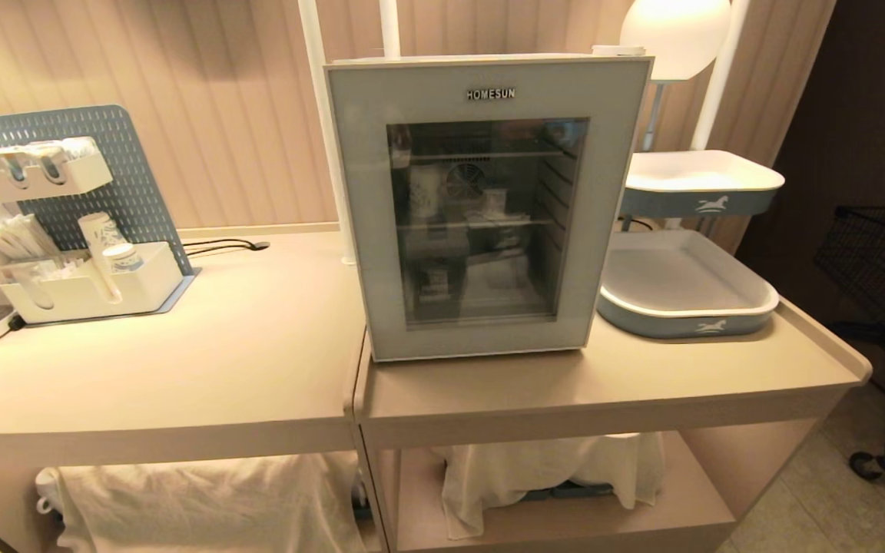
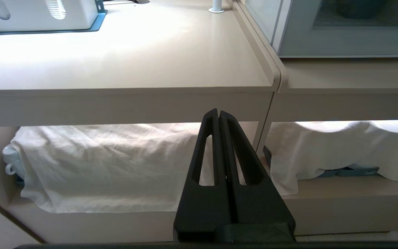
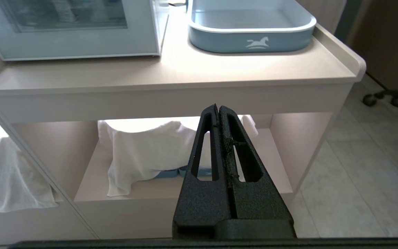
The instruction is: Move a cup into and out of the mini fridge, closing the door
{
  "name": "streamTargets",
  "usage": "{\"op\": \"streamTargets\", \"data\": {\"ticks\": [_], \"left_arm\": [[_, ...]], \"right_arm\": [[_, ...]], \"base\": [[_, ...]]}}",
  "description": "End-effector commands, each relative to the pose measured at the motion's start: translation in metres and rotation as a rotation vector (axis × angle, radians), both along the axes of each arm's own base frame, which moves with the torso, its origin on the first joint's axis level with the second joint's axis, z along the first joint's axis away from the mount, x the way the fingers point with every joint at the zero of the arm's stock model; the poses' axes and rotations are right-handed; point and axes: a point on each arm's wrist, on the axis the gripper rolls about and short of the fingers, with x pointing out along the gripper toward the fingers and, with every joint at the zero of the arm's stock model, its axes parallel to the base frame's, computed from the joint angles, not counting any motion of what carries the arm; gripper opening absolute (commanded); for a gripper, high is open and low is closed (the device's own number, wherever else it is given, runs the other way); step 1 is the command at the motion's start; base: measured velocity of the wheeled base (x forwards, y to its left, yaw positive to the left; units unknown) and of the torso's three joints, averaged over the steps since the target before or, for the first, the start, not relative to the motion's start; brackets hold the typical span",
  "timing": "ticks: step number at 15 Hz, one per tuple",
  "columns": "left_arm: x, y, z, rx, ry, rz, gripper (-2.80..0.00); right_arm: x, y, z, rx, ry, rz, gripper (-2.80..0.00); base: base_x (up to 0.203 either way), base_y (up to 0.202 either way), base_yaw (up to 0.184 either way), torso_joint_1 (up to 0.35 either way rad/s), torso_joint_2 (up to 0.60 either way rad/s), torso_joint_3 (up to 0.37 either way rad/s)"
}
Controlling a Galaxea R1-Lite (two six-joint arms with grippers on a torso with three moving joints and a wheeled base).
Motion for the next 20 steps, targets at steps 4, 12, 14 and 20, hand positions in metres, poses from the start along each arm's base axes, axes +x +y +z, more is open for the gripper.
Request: {"op": "streamTargets", "data": {"ticks": [4, 12, 14, 20], "left_arm": [[0.0002, 0.0, -0.0003, -0.002, 0.002, 0.001, -2.8], [0.0002, 0.0, -0.0003, 0.0, 0.002, 0.001, -2.8], [0.0002, 0.0, -0.0003, -0.002, 0.002, 0.001, -2.8], [-0.0006, 0.0003, 0.0058, 0.015, -0.037, 0.013, -2.8]], "right_arm": [[0.0001, 0.0, 0.0, 0.0, 0.002, 0.001, -2.8], [0.0001, 0.0, 0.0, 0.0, 0.002, 0.001, -2.8], [0.0001, 0.0, 0.0, 0.0, 0.002, 0.001, -2.8], [0.0001, 0.0, 0.0, -0.002, 0.007, 0.001, -2.8]], "base": [[0.0, 0.0, 0.0, 0.0, 0.0, 0.0], [0.062, 0.0, 0.001, 0.002, 0.0, 0.001], [0.199, 0.0, 0.0, 0.003, 0.01, 0.0], [0.037, 0.0, 0.001, 0.004, 0.0, 0.001]]}}
